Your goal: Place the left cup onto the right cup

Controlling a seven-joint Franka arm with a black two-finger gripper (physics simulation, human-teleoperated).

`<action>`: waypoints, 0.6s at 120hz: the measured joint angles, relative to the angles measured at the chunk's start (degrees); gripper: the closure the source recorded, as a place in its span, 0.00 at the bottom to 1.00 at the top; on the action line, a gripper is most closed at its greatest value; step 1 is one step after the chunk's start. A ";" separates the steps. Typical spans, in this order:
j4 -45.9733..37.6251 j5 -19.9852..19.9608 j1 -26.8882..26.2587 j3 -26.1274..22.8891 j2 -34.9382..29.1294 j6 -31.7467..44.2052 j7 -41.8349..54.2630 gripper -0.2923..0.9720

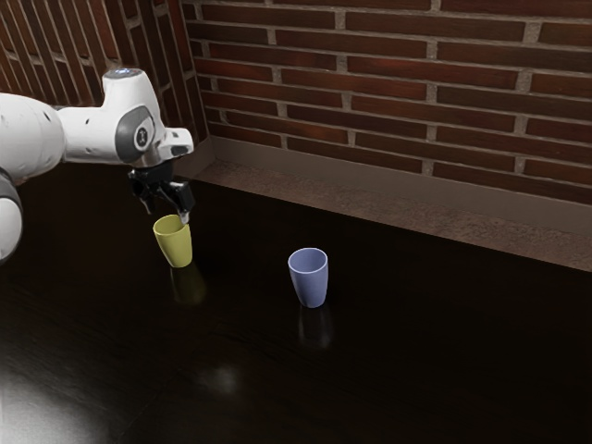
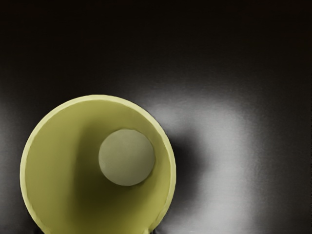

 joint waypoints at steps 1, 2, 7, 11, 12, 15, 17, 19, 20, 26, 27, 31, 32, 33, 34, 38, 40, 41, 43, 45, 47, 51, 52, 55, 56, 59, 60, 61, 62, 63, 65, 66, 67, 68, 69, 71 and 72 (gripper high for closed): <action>-0.29 -0.02 0.00 0.00 -0.15 0.10 0.01 0.23; -0.53 -0.04 0.00 0.01 -0.27 0.20 0.02 0.23; -1.37 -0.11 0.00 0.02 -0.72 0.63 0.08 0.23; -1.70 -0.15 0.00 0.02 -0.90 0.92 0.12 0.23; -1.76 -0.16 -0.01 0.02 -0.93 0.98 0.13 0.23; -1.87 -0.18 -0.01 0.03 -0.99 1.16 0.15 0.23; -1.90 -0.19 -0.01 0.03 -1.01 1.27 0.17 0.23; -1.93 -0.20 -0.01 0.03 -1.01 1.37 0.19 0.23; -1.94 -0.21 -0.01 0.03 -1.01 1.42 0.20 0.23; -1.95 -0.23 -0.01 0.03 -0.94 1.68 0.25 0.23; -1.95 -0.24 -0.01 0.03 -0.93 1.72 0.26 0.23; -1.82 -0.23 -0.01 0.03 -0.81 1.85 0.30 0.23; -1.78 -0.23 -0.01 0.03 -0.78 1.89 0.30 0.23; -1.74 -0.23 -0.01 0.03 -0.74 1.92 0.31 0.23; -1.70 -0.23 -0.01 0.03 -0.70 1.94 0.32 0.23; -1.53 -0.20 -0.01 0.03 -0.56 2.05 0.36 0.23; -1.47 -0.19 -0.01 0.03 -0.49 2.09 0.38 0.23; -1.42 -0.18 0.00 0.03 -0.45 2.12 0.39 0.23; -1.34 -0.17 0.02 0.03 -0.39 2.16 0.40 0.23; -1.20 -0.16 0.04 0.03 -0.32 2.21 0.42 0.23; -0.99 -0.15 0.05 0.03 -0.23 2.25 0.44 0.23; -0.55 -0.13 0.06 0.03 0.02 2.32 0.49 0.23; -0.46 -0.13 0.06 0.03 0.08 2.33 0.51 0.23; -0.12 -0.14 0.07 0.03 0.32 2.37 0.56 0.23; -0.04 -0.15 0.07 0.03 0.38 2.38 0.58 0.23; 0.15 -0.15 0.07 0.03 0.61 2.42 0.63 0.23; 0.19 -0.16 0.07 0.03 0.67 2.43 0.65 0.23; 0.24 -0.17 0.08 0.03 0.73 2.44 0.67 0.23; 0.29 -0.17 0.09 0.03 0.78 2.45 0.68 0.23; 0.32 -0.18 0.10 0.03 0.83 2.46 0.70 0.23; 0.37 -0.19 0.12 0.03 0.91 2.48 0.73 0.23; 0.38 -0.20 0.13 0.03 0.95 2.49 0.75 0.23; 0.41 -0.20 0.13 0.03 0.99 2.50 0.76 0.23; 0.43 -0.21 0.14 0.03 1.03 2.51 0.78 0.23; 0.45 -0.21 0.14 0.03 1.08 2.52 0.79 0.23; 0.47 -0.22 0.15 0.03 1.20 2.53 0.82 0.23; 0.48 -0.23 0.15 0.03 1.25 2.54 0.84 0.23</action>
